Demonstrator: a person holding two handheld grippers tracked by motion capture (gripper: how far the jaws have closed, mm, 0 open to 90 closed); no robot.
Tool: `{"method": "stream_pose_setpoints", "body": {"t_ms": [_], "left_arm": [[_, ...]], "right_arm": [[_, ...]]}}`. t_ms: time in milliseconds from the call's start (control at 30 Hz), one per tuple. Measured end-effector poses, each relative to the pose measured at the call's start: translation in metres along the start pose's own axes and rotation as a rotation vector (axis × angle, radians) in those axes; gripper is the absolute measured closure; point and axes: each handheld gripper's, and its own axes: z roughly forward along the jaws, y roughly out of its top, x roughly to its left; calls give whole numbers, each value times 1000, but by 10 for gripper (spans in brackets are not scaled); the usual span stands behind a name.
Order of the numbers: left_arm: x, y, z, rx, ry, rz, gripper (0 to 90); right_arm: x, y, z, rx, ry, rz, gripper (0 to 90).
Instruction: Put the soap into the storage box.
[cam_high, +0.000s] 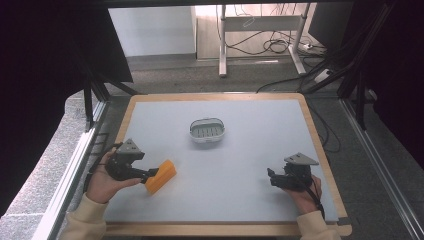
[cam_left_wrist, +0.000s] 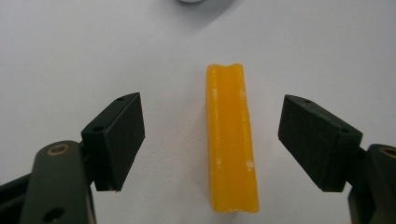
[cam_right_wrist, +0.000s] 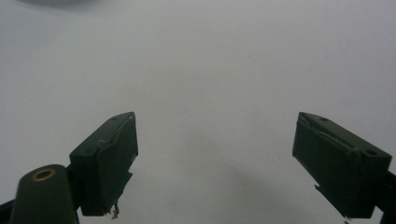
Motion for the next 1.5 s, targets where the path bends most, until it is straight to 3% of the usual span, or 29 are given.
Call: {"method": "stream_pose_setpoints", "body": {"t_ms": [400, 933, 1500], "left_arm": [[-10, 2, 14, 44, -4, 27, 221], [-20, 1, 44, 148, 44, 53, 239], [-17, 1, 72, 255, 19, 64, 453]], "right_arm": [[2, 0, 0, -14, 16, -14, 144], [3, 0, 2, -5, 12, -28, 144], [4, -1, 4, 9, 13, -31, 145]]}}
